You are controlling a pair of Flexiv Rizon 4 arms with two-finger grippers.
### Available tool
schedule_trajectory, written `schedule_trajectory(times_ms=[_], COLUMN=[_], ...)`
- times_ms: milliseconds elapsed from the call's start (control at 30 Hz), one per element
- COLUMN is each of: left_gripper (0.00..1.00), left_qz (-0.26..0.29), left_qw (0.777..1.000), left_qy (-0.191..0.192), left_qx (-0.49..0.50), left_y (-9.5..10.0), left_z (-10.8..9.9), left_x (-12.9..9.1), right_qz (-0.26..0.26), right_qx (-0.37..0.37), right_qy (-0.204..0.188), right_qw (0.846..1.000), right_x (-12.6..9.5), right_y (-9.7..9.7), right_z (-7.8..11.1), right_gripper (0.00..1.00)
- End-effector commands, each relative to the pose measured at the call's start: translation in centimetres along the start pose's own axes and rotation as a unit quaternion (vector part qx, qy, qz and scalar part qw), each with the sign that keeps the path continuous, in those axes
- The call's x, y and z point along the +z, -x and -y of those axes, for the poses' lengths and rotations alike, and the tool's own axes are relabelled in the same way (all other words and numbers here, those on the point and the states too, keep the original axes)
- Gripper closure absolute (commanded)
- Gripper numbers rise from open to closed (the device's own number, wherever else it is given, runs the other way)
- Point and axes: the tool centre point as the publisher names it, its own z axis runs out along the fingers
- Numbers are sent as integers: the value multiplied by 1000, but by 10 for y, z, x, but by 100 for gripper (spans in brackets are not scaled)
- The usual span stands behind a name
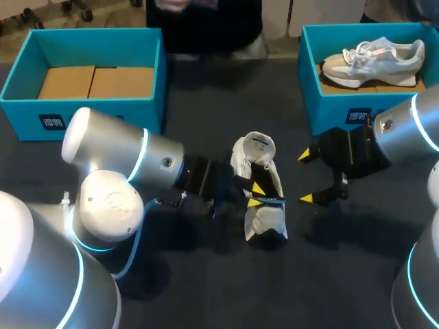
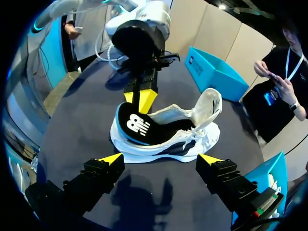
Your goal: Take the shoe out of the shoebox, open the shoe tongue, remove and reinsert the insole, then place the shoe into the shoebox
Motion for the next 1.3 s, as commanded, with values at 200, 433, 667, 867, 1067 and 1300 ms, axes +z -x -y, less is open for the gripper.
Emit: schedule_trajectory(times_ms=[200, 433, 667, 867, 1067, 1300], left_gripper=[100, 100, 100, 100, 57, 68], left_qz=[-17, -12, 7, 11, 30, 34], left_qw=[999, 999, 999, 999, 999, 999], left_qy=[31, 39, 28, 18, 4, -12], left_qx=[7, 14, 34, 28, 32, 38], left_y=[-3, -2, 10, 8, 14, 16], left_z=[-13, -25, -29, -25, -14, 1], left_x=[11, 14, 22, 17, 6, 1], right_qz=[1, 1, 1, 1, 1, 1], right_qx=[0, 0, 0, 0, 0, 0], right_qy=[0, 0, 0, 0, 0, 0], right_qw=[1000, 1000, 1000, 1000, 1000, 1000], right_x=[0, 0, 0, 0, 0, 0], right_y=[-1, -1, -1, -1, -1, -1], right_z=[0, 0, 0, 0, 0, 0], right_gripper=[0, 0, 0, 0, 0, 0])
